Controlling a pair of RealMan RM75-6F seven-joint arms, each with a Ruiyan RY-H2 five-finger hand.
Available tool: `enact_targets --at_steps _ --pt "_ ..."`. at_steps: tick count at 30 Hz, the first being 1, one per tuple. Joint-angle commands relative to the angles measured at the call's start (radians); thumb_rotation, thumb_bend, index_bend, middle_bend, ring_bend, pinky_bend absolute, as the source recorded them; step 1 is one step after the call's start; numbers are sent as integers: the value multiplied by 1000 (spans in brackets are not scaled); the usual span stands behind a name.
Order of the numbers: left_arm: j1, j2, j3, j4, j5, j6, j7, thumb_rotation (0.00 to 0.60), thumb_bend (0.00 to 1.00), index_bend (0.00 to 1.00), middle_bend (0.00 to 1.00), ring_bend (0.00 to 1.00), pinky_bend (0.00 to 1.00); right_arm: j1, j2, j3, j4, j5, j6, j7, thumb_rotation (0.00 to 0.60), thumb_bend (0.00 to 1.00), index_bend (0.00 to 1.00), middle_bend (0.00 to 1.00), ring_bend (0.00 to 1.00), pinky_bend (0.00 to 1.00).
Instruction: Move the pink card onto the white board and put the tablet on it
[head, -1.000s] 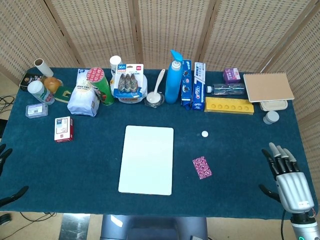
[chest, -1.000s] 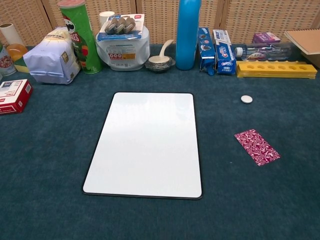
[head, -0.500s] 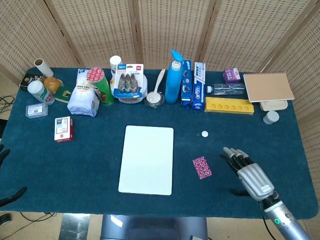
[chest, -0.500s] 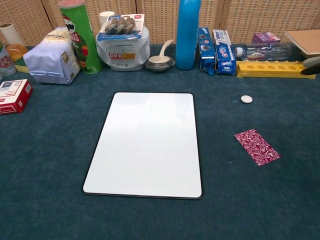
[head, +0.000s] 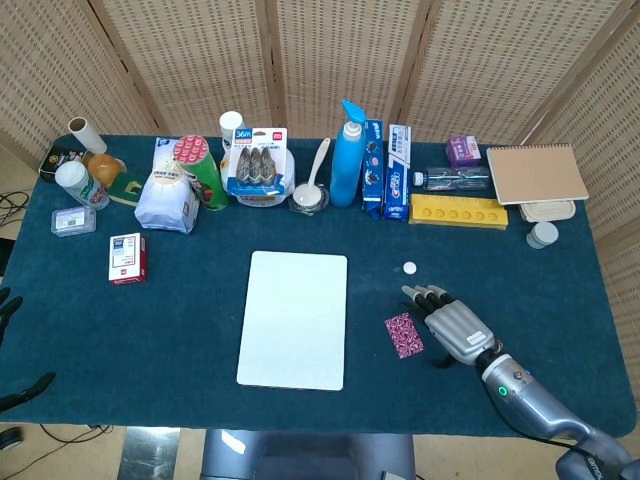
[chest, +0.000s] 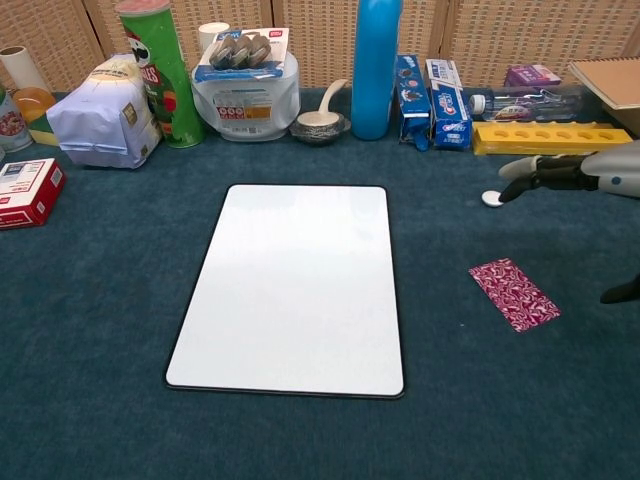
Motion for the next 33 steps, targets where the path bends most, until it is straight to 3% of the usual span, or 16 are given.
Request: enact_targets --at_steps 1,7,33 --pt "-2 4 1 -3 -3 -6 -2 600 116 0 0 0 11 36 -29 16 20 86 -63 -73 600 191 122 0 0 0" --pt "-4 8 0 -8 -7 -12 -5 600 116 0 0 0 11 65 -57 12 35 190 -110 -140 600 194 123 0 0 0" --pt "-4 13 0 -8 -8 -12 -22 600 115 0 0 0 11 90 -159 -30 111 324 -92 -169 600 194 120 0 0 0"
